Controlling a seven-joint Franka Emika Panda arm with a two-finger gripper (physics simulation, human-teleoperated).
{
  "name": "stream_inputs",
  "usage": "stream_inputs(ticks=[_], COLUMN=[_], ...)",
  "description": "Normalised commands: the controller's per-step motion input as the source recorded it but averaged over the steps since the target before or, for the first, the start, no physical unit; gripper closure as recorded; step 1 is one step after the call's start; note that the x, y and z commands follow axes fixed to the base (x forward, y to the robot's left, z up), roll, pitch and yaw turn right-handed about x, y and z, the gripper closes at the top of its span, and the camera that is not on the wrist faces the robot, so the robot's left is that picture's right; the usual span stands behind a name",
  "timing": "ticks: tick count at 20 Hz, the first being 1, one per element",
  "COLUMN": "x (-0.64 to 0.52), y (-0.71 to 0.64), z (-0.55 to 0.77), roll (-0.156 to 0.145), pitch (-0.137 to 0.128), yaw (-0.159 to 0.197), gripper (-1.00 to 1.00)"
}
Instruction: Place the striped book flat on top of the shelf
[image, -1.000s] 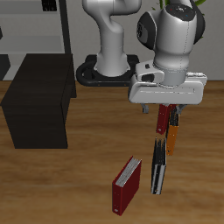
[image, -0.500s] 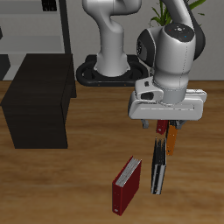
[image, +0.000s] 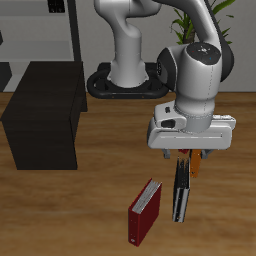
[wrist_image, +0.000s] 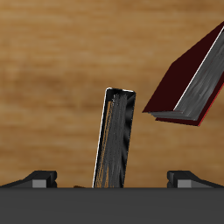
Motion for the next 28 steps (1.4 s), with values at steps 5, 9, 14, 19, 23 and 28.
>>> stream_inputs(ticks=[5, 9, 14, 19, 23, 28], x=[0.10, 0.10, 0.08, 0.01, -0.08, -0.10], y=[-0.06, -0.07, -0.14, 0.00, 0.02, 0.02], z=[-0.29, -0.43, -0.27, -0.18, 0.01, 0.17], roll=[0.004, 0.003, -0.026, 0.025, 0.005, 0.011], pitch=[0.016, 0.036, 0.043, 0.017, -0.004, -0.029], yaw=[-0.007, -0.008, -0.018, 0.012, -0.003, 0.014], gripper=[-1.00, -1.00, -1.00, 1.00, 1.00, 1.00])
